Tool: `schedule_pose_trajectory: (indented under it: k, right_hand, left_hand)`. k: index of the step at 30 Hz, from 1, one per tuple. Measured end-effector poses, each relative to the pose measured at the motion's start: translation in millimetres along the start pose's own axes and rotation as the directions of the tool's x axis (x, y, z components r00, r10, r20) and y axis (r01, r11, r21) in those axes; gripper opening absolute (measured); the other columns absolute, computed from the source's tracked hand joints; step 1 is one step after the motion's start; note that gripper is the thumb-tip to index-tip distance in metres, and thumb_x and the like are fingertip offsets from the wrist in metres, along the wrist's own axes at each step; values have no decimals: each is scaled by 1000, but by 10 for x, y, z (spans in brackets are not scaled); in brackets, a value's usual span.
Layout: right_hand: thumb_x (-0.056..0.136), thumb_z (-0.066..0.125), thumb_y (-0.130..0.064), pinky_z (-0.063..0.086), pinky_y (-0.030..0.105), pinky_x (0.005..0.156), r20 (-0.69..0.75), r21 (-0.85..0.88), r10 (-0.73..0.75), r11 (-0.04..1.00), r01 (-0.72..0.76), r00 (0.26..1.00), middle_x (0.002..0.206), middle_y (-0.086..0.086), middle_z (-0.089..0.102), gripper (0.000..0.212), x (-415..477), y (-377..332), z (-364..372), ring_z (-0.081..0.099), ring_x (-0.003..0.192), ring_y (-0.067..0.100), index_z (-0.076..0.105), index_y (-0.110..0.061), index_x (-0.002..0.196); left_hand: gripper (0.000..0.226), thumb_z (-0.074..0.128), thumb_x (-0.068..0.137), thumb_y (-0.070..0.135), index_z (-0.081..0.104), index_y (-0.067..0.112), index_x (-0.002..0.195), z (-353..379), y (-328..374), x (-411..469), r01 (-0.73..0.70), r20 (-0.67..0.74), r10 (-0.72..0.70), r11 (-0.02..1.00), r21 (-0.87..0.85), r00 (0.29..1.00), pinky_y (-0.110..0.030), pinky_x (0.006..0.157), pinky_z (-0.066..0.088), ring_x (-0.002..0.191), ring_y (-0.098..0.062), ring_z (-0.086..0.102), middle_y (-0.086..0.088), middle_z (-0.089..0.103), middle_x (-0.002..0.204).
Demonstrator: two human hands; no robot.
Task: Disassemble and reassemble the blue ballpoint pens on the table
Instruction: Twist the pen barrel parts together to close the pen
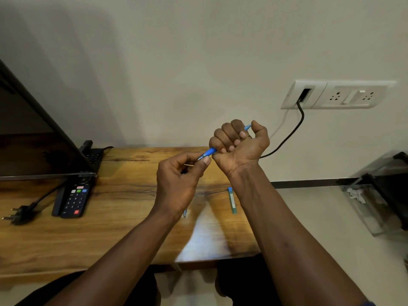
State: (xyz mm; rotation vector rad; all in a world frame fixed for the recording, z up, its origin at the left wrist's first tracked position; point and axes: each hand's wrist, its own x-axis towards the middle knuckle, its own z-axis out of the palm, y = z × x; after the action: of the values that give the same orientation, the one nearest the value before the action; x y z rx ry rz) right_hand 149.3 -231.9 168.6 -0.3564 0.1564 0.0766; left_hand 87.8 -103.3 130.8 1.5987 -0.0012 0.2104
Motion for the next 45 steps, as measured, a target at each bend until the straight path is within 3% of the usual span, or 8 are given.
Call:
schedule_pose_trajectory:
  k: [3, 11, 17, 21, 25, 29, 45]
  right_hand:
    - [87, 33, -39, 13, 20, 46, -7, -55, -8, 998, 8, 1000, 46, -5, 19, 41, 8, -32, 31, 12, 41, 11, 31, -19, 51]
    - [88, 32, -38, 13, 21, 47, -37, -49, -31, 998, 29, 999, 46, -5, 19, 42, 3, -30, 34, 11, 42, 11, 31, -19, 51]
    - [90, 33, -43, 15, 21, 45, -26, -7, -29, 1000, 29, 999, 47, -5, 20, 44, -8, 1, 4, 15, 40, 11, 32, -18, 54]
    - [90, 31, -39, 16, 20, 44, -40, -14, -46, 999, 45, 998, 45, -5, 20, 43, 3, -23, 32, 15, 39, 11, 31, -18, 51]
    - [91, 33, -43, 14, 21, 45, -15, 1, -32, 999, 32, 999, 46, -5, 20, 45, -16, -1, 22, 11, 43, 11, 32, -18, 54]
    - [90, 32, -40, 14, 21, 45, -3, -39, -47, 998, 46, 999, 45, -5, 19, 45, -12, -19, 58, 11, 42, 11, 31, -18, 51]
    - [91, 32, -44, 14, 21, 46, 32, -40, -47, 998, 48, 998, 47, -5, 21, 45, -6, 7, 22, 15, 41, 10, 32, -18, 54]
  left_hand:
    - [10, 80, 91, 20, 82, 24, 101, -6, -17, -2, -22, 11, 21, 999, 40, 1000, -56, 70, 58, 79, -40, 65, -2, 77, 82]
    - [12, 80, 91, 18, 82, 20, 103, 7, -14, 4, -26, 2, 26, 999, 40, 1000, -57, 70, 58, 78, -41, 65, -2, 78, 84]
    - [14, 77, 93, 15, 81, 20, 106, 19, -23, -2, -10, -4, 10, 999, 31, 1000, -54, 71, 58, 70, -22, 66, -2, 77, 85]
    - [15, 77, 93, 16, 81, 21, 107, 15, -11, -7, -9, -4, 10, 999, 39, 1000, -55, 72, 60, 72, -25, 68, -1, 76, 86]
    - [15, 77, 94, 16, 81, 21, 107, 18, -15, -15, -4, -9, 5, 999, 38, 1000, -54, 73, 60, 70, -17, 67, 1, 76, 86]
    - [14, 76, 94, 16, 81, 21, 107, 11, -18, -14, -18, -7, 18, 999, 45, 1000, -54, 72, 60, 72, -24, 69, 0, 76, 87]
    - [11, 77, 94, 16, 82, 19, 103, 17, -58, 0, 13, -13, -13, 1000, 27, 1000, -43, 67, 57, 66, -9, 63, 3, 75, 80]
